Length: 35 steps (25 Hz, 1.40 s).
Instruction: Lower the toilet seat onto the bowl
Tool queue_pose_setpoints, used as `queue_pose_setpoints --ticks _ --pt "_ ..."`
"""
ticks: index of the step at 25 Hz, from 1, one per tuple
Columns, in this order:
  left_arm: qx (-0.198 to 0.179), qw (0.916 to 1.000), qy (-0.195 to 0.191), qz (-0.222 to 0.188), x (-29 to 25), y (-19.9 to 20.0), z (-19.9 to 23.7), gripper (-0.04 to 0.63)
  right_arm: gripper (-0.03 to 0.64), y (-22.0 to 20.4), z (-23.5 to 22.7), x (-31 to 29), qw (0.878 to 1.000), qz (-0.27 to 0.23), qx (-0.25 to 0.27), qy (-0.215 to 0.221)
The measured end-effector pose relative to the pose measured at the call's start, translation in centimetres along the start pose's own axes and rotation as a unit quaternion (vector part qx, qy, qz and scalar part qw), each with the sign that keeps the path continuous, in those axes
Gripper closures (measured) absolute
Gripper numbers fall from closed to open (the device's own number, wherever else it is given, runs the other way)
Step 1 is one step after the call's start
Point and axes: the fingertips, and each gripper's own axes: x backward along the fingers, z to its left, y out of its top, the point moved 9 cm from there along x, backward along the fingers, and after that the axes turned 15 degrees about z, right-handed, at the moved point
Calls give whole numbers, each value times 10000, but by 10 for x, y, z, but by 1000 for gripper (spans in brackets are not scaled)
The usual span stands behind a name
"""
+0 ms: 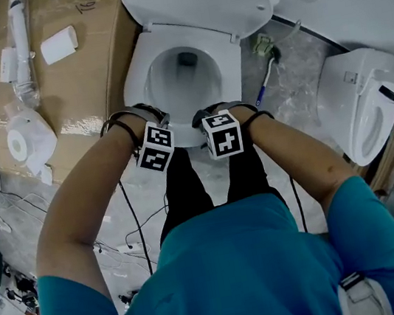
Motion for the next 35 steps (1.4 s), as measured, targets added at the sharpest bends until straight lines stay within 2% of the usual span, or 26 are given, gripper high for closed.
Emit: queue_pose_setpoints --ticks 8,17,35 --pt "-62 9997 85 219 -35 12 -7 353 354 4 6 -32 9993 211 29 -315" --pt "-6 9980 362 527 -80 24 -13 350 354 4 9 -80 9954 476 1 -828" --pt "149 9944 790 681 -150 37 -12 344 348 -2 1 -147 9884 753 44 -1317"
